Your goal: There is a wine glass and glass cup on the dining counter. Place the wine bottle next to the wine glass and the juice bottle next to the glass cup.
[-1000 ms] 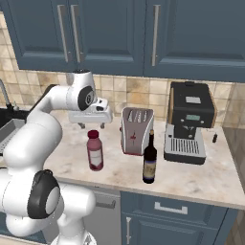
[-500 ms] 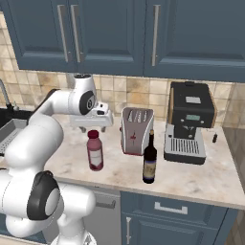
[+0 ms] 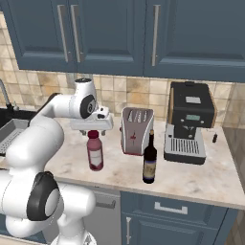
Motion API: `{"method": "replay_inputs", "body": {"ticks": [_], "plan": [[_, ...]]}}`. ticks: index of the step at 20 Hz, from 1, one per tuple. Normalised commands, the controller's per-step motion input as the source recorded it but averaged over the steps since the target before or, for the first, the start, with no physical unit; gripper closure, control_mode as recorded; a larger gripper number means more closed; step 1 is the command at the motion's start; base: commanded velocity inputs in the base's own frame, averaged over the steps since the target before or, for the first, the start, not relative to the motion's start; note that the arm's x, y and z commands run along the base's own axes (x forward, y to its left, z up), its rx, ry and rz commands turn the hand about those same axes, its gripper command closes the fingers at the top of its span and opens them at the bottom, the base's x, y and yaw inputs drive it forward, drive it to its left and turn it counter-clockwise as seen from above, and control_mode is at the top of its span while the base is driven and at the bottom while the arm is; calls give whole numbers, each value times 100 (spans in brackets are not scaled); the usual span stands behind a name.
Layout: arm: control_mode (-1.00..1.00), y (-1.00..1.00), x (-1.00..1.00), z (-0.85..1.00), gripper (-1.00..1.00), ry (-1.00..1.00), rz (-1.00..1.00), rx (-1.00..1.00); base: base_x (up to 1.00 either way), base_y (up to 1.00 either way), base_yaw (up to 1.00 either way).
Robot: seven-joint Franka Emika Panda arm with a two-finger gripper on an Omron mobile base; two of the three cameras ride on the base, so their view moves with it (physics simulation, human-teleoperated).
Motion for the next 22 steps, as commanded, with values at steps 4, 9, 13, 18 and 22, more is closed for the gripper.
{"method": "replay_inputs", "body": {"ticks": [4,9,13,18,22], "plan": [[-100,0,0,-11,-100,0,0,0,0,0,0],[-100,0,0,-11,-100,0,0,0,0,0,0],[-100,0,0,-10,-100,0,0,0,0,0,0],[-100,0,0,-11,-100,0,0,0,0,0,0],[-100,0,0,-13,-100,0,0,0,0,0,0]]}}
